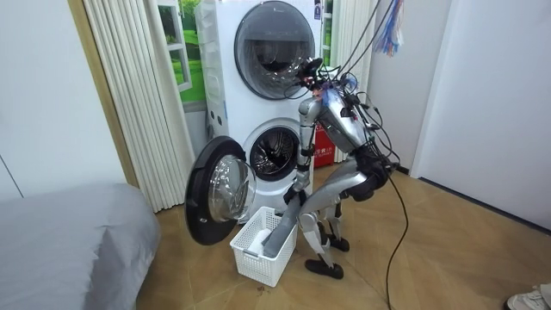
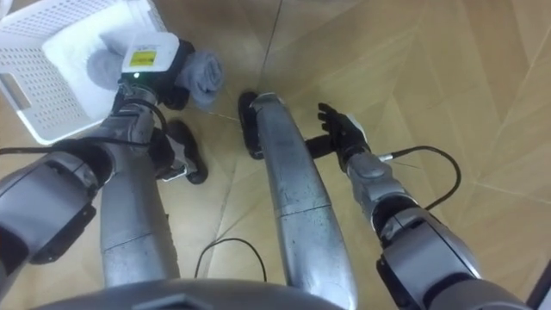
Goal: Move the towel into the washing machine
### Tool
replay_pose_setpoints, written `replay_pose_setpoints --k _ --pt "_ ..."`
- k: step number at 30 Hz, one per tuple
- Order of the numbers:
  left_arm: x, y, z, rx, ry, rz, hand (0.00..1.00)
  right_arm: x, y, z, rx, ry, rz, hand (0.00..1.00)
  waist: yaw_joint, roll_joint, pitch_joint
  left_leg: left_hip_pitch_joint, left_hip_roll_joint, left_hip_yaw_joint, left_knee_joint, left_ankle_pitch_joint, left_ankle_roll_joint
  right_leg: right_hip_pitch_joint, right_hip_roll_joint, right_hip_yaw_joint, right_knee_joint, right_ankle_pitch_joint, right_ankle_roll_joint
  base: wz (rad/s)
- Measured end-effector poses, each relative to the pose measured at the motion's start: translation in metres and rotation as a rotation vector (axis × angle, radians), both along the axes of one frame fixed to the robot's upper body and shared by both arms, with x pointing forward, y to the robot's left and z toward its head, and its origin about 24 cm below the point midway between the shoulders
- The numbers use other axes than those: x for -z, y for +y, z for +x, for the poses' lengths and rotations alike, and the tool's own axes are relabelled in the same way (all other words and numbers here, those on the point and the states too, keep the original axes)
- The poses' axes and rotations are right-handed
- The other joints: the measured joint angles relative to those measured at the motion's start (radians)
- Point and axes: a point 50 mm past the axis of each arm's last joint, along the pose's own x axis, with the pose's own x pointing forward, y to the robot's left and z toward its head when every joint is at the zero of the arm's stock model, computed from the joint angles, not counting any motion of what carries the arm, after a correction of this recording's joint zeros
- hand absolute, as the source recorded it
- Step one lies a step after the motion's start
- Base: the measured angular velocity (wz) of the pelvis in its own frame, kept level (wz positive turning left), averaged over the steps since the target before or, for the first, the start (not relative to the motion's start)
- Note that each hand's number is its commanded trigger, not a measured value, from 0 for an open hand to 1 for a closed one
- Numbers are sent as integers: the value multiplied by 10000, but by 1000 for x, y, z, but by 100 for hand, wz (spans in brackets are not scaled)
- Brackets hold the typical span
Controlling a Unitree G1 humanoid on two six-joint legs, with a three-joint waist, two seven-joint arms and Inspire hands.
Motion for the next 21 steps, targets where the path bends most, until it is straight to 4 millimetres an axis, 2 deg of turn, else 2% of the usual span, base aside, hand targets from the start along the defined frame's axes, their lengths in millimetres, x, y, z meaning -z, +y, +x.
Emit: replay_pose_setpoints --k 9,12,16,18,21 --pt "7 3 -10 121 -337 -33 100 7 -1 -9 536 321 160 0 -23 -72 43 533 -34 -18 -12 -23 -20 515 -24 -7 17 -50 -21 0" --pt "12 4 -15 111 -374 -234 100 13 0 -16 582 563 99 0 -55 -82 45 1095 -166 -25 -254 -13 -34 1087 -48 -1 -208 -53 -13 2" --pt "16 7 -24 -143 -827 -842 100 18 -6 -24 574 789 -384 0 -68 -89 43 2340 -245 26 -1092 139 -74 2368 -90 -11 -998 -20 48 8" --pt "15 8 -25 -273 -1069 -1010 100 17 -9 -24 686 647 -475 0 -50 -100 35 2923 -358 22 -1618 282 -91 2952 -124 -1 -1461 53 77 9" --pt "10 10 -23 -584 -1699 -1383 100 15 -10 -21 888 468 -556 0 137 -97 30 3849 -422 41 -2434 493 -89 3900 -113 -15 -2248 180 99 6"
